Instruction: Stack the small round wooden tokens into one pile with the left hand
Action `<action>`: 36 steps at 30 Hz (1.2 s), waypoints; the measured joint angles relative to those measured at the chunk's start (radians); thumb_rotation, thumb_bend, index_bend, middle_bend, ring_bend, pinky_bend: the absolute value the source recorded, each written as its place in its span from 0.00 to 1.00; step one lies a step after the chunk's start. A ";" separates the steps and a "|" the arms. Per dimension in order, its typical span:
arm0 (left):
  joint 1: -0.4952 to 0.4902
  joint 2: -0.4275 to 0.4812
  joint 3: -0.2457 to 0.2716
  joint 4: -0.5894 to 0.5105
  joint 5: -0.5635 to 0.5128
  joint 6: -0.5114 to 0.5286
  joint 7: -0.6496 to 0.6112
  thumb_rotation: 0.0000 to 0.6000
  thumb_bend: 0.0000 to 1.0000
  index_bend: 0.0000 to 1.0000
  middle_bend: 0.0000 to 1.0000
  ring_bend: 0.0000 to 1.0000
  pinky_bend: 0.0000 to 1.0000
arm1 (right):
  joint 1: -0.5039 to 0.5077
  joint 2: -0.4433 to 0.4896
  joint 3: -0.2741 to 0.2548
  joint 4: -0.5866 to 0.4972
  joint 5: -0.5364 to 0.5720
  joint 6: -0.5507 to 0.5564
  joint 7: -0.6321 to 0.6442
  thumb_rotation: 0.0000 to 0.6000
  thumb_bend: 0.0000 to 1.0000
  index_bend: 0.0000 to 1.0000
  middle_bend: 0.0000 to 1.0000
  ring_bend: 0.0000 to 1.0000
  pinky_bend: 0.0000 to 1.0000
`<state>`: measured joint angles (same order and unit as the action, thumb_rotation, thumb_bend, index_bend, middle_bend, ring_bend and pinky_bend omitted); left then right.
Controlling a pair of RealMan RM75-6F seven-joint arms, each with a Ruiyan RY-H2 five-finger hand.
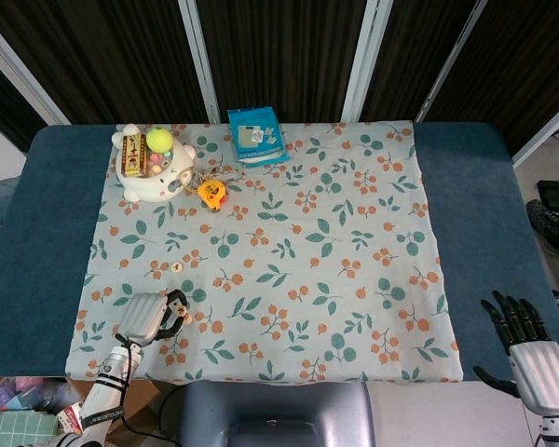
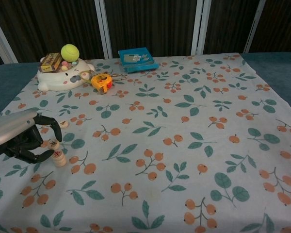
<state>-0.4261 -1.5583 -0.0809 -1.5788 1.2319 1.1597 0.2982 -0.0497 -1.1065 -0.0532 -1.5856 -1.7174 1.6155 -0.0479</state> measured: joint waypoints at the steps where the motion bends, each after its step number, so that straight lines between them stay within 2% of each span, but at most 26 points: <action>1: 0.000 0.000 0.000 -0.001 -0.001 -0.001 0.003 1.00 0.40 0.49 1.00 1.00 1.00 | 0.000 0.000 0.000 0.000 0.000 0.000 -0.001 1.00 0.20 0.00 0.00 0.00 0.03; 22: -0.004 -0.020 0.007 0.009 -0.023 -0.015 0.029 1.00 0.40 0.48 1.00 1.00 1.00 | -0.001 0.001 0.000 0.001 -0.001 0.004 0.006 1.00 0.21 0.00 0.00 0.00 0.03; 36: -0.006 -0.020 0.009 0.011 -0.025 -0.023 0.024 1.00 0.40 0.37 1.00 1.00 1.00 | -0.002 0.001 0.001 0.001 0.001 0.004 0.004 1.00 0.20 0.00 0.00 0.00 0.03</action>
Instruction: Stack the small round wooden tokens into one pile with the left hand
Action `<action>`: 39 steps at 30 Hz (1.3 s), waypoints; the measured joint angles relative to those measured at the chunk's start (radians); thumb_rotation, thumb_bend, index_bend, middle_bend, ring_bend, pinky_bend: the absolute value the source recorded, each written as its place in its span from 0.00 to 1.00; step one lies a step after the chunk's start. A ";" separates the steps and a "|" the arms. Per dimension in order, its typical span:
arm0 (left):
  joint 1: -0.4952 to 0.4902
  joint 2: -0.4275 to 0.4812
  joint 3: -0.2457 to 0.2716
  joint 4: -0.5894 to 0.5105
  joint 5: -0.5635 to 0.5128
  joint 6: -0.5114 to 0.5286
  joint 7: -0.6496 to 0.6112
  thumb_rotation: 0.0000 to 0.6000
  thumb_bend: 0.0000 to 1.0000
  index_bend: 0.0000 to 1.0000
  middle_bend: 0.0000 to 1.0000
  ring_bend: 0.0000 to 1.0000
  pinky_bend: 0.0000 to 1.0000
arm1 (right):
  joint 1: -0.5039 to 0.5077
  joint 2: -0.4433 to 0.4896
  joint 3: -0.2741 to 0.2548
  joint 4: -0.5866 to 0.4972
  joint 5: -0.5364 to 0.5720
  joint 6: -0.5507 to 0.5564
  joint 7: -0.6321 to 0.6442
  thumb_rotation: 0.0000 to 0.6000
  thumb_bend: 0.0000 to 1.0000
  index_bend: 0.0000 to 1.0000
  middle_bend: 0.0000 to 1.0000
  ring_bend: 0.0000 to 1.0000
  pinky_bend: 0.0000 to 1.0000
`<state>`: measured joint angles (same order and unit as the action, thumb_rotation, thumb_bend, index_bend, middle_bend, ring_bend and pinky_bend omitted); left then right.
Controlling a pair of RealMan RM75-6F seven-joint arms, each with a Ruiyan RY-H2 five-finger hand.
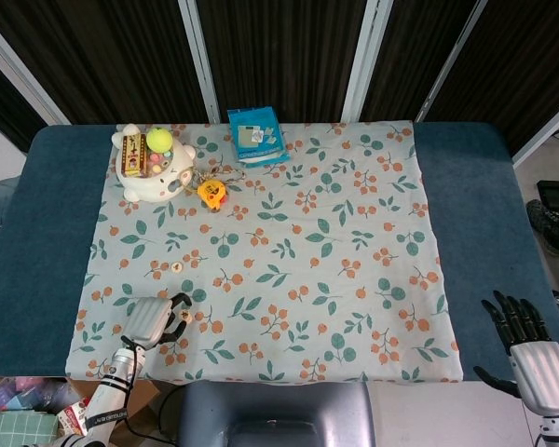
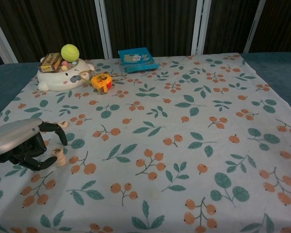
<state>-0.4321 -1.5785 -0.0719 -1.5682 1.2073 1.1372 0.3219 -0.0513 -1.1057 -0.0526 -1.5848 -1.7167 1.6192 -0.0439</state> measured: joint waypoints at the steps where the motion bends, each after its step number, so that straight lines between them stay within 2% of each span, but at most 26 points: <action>1: 0.000 0.001 0.000 -0.001 0.003 0.001 -0.002 1.00 0.40 0.37 1.00 1.00 1.00 | 0.000 0.000 0.000 0.000 0.000 0.000 0.000 1.00 0.20 0.00 0.00 0.00 0.03; 7: 0.000 0.029 -0.013 -0.040 0.015 0.008 -0.034 1.00 0.40 0.37 1.00 1.00 1.00 | -0.001 0.002 0.001 0.000 0.002 0.003 0.005 1.00 0.20 0.00 0.00 0.00 0.03; 12: -0.012 0.086 -0.083 -0.091 -0.008 0.008 -0.092 1.00 0.40 0.37 1.00 1.00 1.00 | -0.004 0.004 0.004 0.001 0.006 0.009 0.011 1.00 0.20 0.00 0.00 0.00 0.03; 16: -0.038 0.098 -0.133 -0.075 -0.078 -0.020 -0.111 1.00 0.40 0.37 1.00 1.00 1.00 | -0.004 0.002 0.003 0.001 0.005 0.006 0.003 1.00 0.21 0.00 0.00 0.00 0.03; 23: -0.104 0.017 -0.167 0.113 -0.217 -0.096 -0.077 1.00 0.40 0.36 1.00 1.00 1.00 | 0.002 -0.002 0.005 -0.003 0.015 -0.011 -0.012 1.00 0.20 0.00 0.00 0.00 0.03; 29: -0.143 -0.089 -0.179 0.270 -0.254 -0.105 -0.061 1.00 0.40 0.29 1.00 1.00 1.00 | 0.004 -0.002 0.008 -0.007 0.023 -0.018 -0.015 1.00 0.20 0.00 0.00 0.00 0.03; 39: -0.183 -0.198 -0.190 0.440 -0.255 -0.123 -0.074 1.00 0.40 0.40 1.00 1.00 1.00 | 0.002 0.004 0.010 -0.004 0.026 -0.011 0.000 1.00 0.20 0.00 0.00 0.00 0.03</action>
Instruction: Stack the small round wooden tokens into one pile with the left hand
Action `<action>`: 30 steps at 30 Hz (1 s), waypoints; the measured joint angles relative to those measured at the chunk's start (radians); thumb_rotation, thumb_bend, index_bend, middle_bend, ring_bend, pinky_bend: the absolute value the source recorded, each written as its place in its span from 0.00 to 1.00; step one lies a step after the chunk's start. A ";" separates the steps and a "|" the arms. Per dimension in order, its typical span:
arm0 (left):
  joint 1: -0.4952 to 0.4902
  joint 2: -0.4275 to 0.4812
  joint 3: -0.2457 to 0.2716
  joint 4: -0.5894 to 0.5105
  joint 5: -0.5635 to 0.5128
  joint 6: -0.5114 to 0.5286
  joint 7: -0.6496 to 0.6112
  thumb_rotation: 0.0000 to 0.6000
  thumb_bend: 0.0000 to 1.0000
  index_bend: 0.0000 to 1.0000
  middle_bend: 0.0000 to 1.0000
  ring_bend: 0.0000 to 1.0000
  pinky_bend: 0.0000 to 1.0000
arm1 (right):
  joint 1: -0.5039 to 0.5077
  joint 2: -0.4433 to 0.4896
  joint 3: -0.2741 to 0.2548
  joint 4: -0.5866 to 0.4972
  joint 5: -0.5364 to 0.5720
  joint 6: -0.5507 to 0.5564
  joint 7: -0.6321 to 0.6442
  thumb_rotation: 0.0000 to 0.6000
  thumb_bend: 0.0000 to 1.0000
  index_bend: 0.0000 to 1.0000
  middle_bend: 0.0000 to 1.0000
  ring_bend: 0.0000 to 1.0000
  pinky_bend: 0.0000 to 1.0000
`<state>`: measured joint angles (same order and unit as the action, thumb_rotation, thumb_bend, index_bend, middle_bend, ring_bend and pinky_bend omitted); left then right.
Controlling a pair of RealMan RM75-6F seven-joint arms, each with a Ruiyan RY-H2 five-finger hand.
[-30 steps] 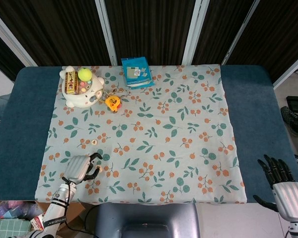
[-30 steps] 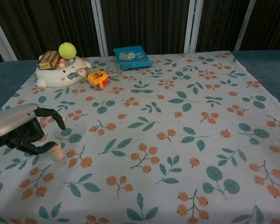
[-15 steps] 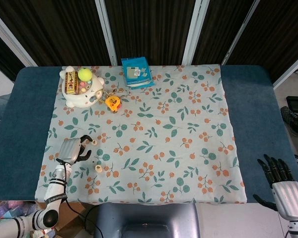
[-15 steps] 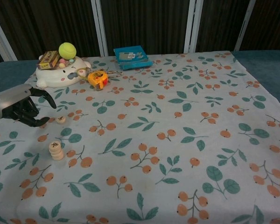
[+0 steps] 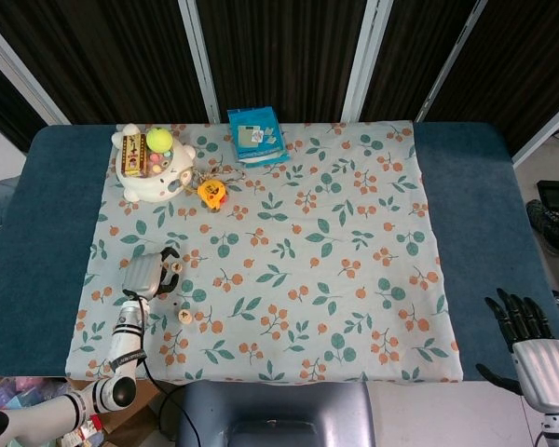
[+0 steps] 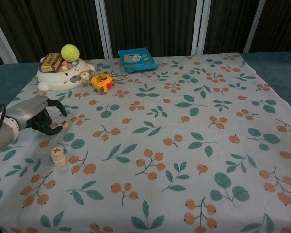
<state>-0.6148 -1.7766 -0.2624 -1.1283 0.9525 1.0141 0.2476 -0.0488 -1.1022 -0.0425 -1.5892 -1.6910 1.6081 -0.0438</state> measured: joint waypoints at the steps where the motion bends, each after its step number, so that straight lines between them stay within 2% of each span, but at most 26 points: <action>1: -0.002 -0.006 -0.001 0.009 0.000 -0.003 -0.003 1.00 0.40 0.40 1.00 1.00 1.00 | 0.000 0.000 0.001 0.000 0.001 0.000 0.001 1.00 0.20 0.00 0.00 0.00 0.03; 9: -0.010 -0.032 -0.007 0.049 0.004 -0.014 -0.013 1.00 0.40 0.41 1.00 1.00 1.00 | 0.000 0.001 0.001 -0.001 0.002 -0.001 0.000 1.00 0.20 0.00 0.00 0.00 0.03; 30: -0.003 -0.028 -0.009 0.054 0.005 -0.025 -0.009 1.00 0.40 0.45 1.00 1.00 1.00 | 0.000 0.000 0.001 -0.001 0.003 -0.001 -0.002 1.00 0.20 0.00 0.00 0.00 0.03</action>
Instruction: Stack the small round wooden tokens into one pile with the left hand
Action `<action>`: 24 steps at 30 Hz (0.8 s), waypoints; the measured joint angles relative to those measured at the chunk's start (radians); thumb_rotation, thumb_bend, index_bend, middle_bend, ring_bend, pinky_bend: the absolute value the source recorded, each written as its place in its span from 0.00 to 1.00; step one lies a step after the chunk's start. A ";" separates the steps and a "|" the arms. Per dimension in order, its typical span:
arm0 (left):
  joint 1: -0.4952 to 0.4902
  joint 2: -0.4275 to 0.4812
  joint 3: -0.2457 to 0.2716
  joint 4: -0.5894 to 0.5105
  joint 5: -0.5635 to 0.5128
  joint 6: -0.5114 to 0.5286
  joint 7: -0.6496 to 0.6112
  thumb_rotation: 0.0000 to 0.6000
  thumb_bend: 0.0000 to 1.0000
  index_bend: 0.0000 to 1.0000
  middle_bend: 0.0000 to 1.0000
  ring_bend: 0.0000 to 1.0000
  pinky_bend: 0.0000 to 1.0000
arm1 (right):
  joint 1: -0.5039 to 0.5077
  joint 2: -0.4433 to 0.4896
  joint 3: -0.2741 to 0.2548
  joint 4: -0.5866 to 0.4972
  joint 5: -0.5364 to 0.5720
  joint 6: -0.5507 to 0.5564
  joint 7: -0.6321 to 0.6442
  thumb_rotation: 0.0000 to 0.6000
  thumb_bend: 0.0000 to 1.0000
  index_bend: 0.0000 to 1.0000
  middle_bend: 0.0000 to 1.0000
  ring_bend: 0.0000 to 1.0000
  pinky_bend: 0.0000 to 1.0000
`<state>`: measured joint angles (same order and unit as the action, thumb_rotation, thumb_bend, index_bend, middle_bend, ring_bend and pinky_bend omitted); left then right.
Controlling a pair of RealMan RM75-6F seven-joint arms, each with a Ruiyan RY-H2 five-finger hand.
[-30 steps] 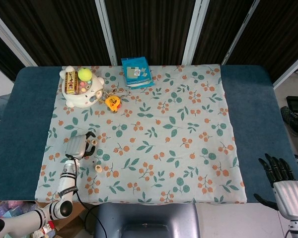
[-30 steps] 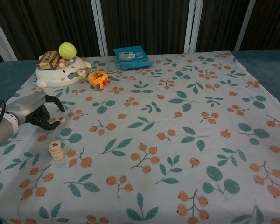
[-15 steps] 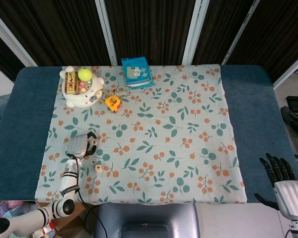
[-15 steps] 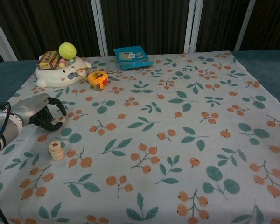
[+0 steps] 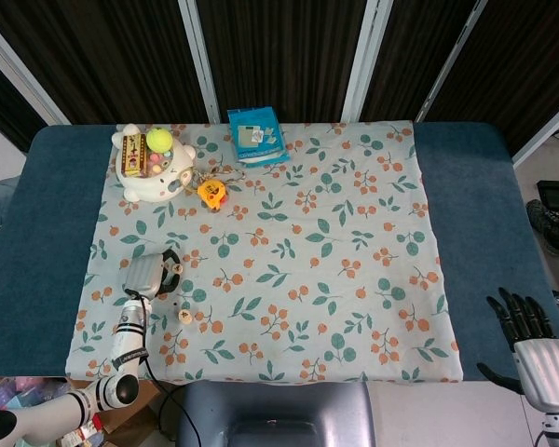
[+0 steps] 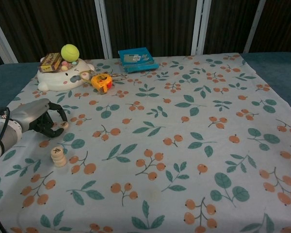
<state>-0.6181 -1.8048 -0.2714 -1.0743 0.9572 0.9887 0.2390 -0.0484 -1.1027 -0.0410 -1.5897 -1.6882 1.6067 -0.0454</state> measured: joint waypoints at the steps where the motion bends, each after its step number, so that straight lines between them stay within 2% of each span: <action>1: 0.000 -0.001 0.000 0.000 0.000 0.001 0.001 1.00 0.40 0.45 1.00 1.00 1.00 | 0.000 0.000 0.000 0.000 0.000 0.000 0.000 1.00 0.20 0.00 0.00 0.00 0.03; 24: 0.010 0.011 -0.005 -0.010 0.011 0.012 -0.001 1.00 0.40 0.54 1.00 1.00 1.00 | 0.000 -0.001 0.000 0.002 -0.002 0.002 0.000 1.00 0.20 0.00 0.00 0.00 0.03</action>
<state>-0.6082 -1.7935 -0.2767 -1.0846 0.9682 1.0010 0.2384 -0.0486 -1.1037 -0.0410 -1.5876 -1.6902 1.6085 -0.0457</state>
